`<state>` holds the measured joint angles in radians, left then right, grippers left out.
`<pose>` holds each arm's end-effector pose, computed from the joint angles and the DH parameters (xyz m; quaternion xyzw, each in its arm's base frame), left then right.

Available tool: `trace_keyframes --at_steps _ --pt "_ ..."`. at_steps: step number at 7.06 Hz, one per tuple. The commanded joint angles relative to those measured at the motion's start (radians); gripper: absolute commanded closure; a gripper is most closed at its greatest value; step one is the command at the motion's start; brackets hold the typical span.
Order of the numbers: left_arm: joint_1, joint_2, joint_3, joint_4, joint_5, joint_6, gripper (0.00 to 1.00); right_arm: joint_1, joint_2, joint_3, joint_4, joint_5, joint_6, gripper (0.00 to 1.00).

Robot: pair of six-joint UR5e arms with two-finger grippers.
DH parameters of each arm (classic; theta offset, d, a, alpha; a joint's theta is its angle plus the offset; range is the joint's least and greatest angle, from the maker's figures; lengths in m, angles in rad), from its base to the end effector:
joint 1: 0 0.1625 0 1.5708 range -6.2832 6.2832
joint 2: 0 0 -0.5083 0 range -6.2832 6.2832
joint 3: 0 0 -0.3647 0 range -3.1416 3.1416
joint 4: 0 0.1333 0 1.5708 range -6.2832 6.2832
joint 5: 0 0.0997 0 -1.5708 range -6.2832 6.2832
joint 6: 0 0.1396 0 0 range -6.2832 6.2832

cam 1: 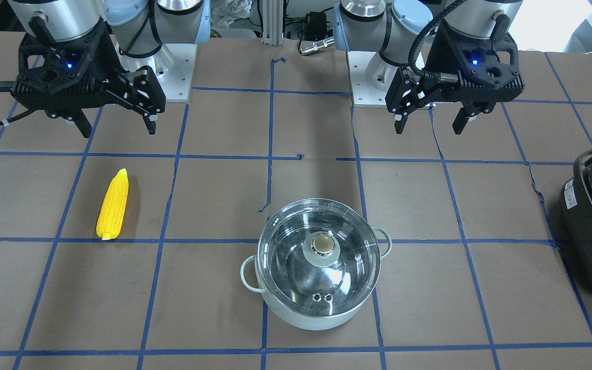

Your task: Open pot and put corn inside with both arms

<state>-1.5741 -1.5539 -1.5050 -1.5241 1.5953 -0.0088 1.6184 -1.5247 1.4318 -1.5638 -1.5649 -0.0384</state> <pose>-0.1314 -0.4713 0.5753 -0.0035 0.9978 -0.0647 0.0118 0.1577 -0.4909 0.5736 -0.0431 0.9981 -0.0429 0.0031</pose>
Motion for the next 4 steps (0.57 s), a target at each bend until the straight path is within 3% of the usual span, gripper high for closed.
trace_keyframes --at_steps 1,4 --pt "0.0 0.0 -0.001 0.001 0.0 0.001 0.0 0.0 0.0 -0.001 -0.001 -0.001 0.0 0.0" --pt "-0.001 0.001 -0.012 0.001 0.002 0.001 0.0 0.0 0.0 -0.001 -0.001 -0.001 0.0 0.0"
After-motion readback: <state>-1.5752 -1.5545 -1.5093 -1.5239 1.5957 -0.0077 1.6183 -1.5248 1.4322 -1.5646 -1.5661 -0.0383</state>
